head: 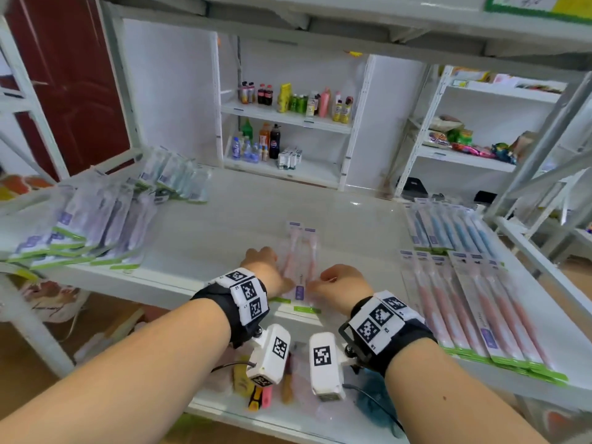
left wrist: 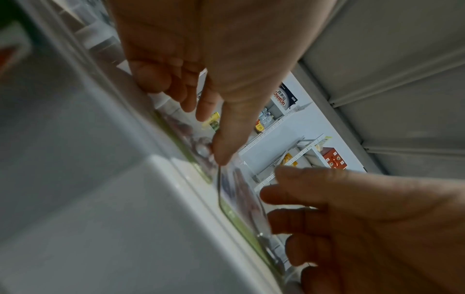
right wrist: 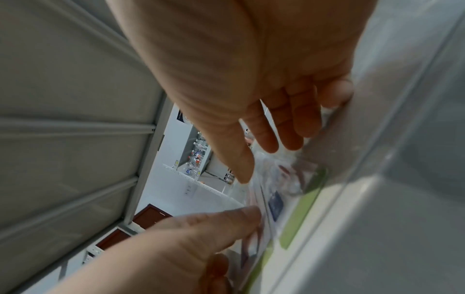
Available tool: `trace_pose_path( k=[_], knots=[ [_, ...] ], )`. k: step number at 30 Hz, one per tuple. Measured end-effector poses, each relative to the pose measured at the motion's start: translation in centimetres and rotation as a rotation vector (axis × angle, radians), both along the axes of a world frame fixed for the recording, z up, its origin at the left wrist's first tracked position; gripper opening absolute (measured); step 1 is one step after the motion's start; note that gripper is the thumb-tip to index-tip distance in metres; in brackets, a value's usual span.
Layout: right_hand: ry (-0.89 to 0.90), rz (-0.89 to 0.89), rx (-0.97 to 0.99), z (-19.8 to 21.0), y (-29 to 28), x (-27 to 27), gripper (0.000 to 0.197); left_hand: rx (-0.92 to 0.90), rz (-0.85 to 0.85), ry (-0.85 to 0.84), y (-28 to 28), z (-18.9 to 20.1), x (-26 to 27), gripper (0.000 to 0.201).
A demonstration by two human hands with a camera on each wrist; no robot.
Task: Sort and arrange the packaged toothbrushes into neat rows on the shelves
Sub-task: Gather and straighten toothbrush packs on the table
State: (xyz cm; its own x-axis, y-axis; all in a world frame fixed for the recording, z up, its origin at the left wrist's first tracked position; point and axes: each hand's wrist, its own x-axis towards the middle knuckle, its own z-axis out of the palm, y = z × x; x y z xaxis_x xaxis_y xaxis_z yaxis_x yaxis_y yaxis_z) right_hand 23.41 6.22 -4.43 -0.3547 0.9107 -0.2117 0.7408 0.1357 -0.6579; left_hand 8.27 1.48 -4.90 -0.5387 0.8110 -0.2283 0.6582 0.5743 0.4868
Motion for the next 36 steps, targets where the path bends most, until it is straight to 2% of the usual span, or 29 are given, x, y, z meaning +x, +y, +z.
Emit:
trace_pose_path(
  k=[3,7,12,15,18,22,24,29,36],
  knots=[
    [-0.132,0.030,0.026,-0.2,0.0,-1.3,0.041,-0.049,-0.049,-0.006,-0.1,0.0,-1.3,0.066],
    [-0.236,0.072,0.002,0.1,-0.1,-2.0,0.054,-0.032,-0.105,-0.029,-0.2,0.0,-2.5,0.027],
    [-0.269,0.042,-0.033,0.6,0.3,-1.7,0.035,-0.014,-0.126,-0.077,-0.4,0.0,-3.0,0.031],
    [-0.299,0.028,-0.049,0.7,0.5,-1.7,0.033,0.007,-0.126,-0.108,-0.4,-0.4,-3.5,0.027],
    [-0.345,0.013,-0.044,0.5,0.7,-1.9,0.033,0.077,-0.088,-0.191,-0.4,-0.8,-3.8,0.027],
    [-0.385,-0.023,-0.009,0.4,1.1,-1.8,0.018,0.194,-0.027,-0.258,-0.7,-1.0,-4.4,0.036],
    [-0.361,-0.032,-0.006,0.1,1.1,-1.7,0.020,0.218,-0.016,-0.283,-0.9,-1.1,-4.6,0.041],
    [-0.310,-0.044,0.037,-0.4,1.0,-1.6,0.038,0.265,-0.013,-0.313,-1.1,-1.8,-4.7,0.045],
    [-0.318,-0.044,0.020,-0.1,0.9,-1.4,0.040,0.295,-0.026,-0.357,-1.1,-2.3,-5.0,0.047]
  ],
)
